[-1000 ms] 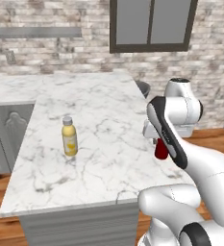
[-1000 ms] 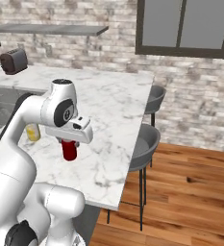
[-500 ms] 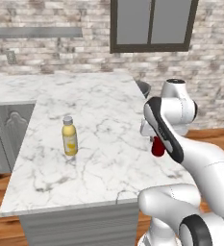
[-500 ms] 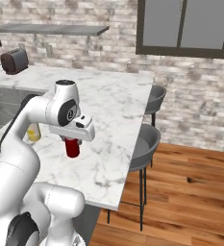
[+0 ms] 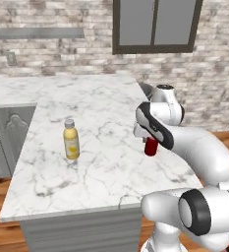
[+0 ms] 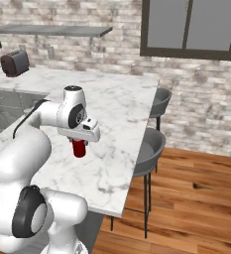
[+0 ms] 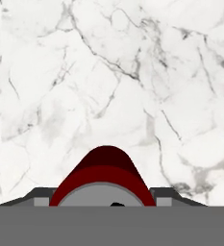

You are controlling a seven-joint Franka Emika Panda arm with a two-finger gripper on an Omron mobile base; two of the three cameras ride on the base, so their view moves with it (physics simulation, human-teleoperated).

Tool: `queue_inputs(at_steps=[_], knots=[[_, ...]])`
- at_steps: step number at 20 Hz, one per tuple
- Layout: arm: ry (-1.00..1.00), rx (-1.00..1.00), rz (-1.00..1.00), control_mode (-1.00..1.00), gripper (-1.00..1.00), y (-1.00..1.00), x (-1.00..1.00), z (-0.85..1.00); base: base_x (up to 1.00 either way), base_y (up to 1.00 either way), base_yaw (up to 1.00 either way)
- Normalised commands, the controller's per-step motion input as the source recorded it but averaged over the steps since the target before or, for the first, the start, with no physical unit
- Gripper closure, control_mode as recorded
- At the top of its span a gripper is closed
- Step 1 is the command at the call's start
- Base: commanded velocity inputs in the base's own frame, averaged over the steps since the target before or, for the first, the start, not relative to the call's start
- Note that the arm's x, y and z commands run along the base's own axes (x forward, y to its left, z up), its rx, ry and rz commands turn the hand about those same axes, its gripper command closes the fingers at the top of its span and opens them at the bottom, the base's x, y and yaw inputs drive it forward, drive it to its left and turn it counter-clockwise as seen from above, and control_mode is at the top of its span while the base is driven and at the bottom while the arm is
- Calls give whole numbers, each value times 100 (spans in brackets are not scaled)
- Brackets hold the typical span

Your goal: Move the drinks to the dining counter.

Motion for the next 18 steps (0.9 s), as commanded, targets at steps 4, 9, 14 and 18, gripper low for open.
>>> queue_inputs(at_steps=[4,9,14,18], knots=[[0,0,0,-100,100,12,57,-37,0,0,0],[0,0,0,-100,100,6,42,-36,0,0,0],[0,0,0,-100,100,2,27,-44,0,0,0],[0,0,0,-100,100,0,12,-30,0,0,0]])
